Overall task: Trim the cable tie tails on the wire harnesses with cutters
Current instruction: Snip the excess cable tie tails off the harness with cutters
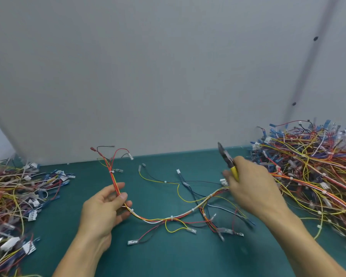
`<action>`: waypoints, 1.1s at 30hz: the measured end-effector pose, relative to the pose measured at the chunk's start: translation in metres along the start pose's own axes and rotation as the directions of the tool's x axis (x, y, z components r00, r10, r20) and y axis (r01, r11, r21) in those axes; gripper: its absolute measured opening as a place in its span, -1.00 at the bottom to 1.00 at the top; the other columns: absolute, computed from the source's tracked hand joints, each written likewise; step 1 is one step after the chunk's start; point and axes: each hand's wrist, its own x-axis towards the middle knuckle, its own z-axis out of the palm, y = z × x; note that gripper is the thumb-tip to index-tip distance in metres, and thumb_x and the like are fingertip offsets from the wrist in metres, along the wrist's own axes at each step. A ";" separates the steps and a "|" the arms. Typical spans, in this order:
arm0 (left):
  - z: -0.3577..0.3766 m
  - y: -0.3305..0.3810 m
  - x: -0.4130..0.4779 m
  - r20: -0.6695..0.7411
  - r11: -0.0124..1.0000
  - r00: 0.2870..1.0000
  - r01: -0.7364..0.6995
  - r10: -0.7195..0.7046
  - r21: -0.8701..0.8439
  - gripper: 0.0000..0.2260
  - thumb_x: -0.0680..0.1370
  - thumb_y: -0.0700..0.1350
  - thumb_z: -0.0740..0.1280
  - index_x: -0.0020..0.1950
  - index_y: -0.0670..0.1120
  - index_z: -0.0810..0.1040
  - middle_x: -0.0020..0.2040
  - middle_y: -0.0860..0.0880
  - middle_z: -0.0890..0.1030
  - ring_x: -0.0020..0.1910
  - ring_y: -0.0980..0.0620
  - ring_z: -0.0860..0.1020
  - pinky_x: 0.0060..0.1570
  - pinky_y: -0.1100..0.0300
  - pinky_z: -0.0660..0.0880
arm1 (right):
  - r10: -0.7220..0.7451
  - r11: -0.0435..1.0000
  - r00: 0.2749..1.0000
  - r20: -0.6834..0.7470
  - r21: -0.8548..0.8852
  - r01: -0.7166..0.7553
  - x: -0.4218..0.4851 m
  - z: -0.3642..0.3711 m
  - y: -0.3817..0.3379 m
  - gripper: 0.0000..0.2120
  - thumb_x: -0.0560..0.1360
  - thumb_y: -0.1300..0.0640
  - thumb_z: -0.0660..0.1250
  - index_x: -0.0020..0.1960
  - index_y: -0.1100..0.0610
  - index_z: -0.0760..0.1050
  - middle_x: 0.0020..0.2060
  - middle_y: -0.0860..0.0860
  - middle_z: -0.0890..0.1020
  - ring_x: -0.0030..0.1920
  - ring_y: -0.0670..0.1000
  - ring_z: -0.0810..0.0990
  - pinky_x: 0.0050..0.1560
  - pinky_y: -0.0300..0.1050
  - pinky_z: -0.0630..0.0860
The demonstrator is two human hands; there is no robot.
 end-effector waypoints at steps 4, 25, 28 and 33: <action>-0.001 0.002 -0.001 0.042 1.000 0.999 0.012 -0.012 0.005 -0.78 0.53 -0.37 0.31 -0.02 -0.06 0.61 -0.23 -0.06 0.56 -0.33 0.00 0.59 -0.32 0.12 0.54 | 0.085 0.986 0.960 0.269 0.117 -0.119 -0.008 0.018 -0.014 -0.79 0.53 -0.07 0.25 -0.06 0.07 0.49 -0.11 0.10 0.62 0.01 0.19 0.55 -0.05 -0.03 0.48; -0.015 0.018 0.001 0.080 0.975 0.997 0.009 0.009 -0.221 -0.86 0.56 -0.28 0.27 0.03 -0.13 0.59 -0.23 -0.07 0.59 -0.32 -0.01 0.67 -0.36 0.16 0.62 | 0.166 0.742 0.985 0.036 0.653 -0.149 -0.008 -0.002 -0.027 -0.89 0.45 0.19 0.41 -0.23 0.04 0.55 -0.44 0.00 0.59 -0.32 0.13 0.59 -0.24 -0.07 0.48; -0.014 0.020 0.002 0.057 0.961 0.998 -0.019 0.036 -0.275 -0.85 0.55 -0.30 0.28 0.02 -0.11 0.58 -0.26 -0.06 0.62 -0.32 -0.02 0.67 -0.37 0.15 0.61 | 0.209 0.638 0.977 -0.042 0.763 -0.103 -0.009 -0.011 -0.031 -0.90 0.43 0.22 0.44 -0.22 0.09 0.55 -0.49 0.02 0.57 -0.44 0.03 0.57 -0.41 -0.19 0.47; -0.016 0.026 0.004 0.018 0.919 0.997 -0.068 0.081 -0.389 -0.88 0.58 -0.25 0.24 -0.03 -0.09 0.55 -0.31 -0.02 0.66 -0.33 0.02 0.67 -0.30 0.15 0.63 | 0.334 0.408 0.940 0.064 0.889 -0.206 -0.006 -0.011 -0.028 -0.87 0.41 0.24 0.48 -0.18 0.15 0.53 -0.47 -0.01 0.56 -0.51 -0.10 0.49 -0.42 -0.19 0.43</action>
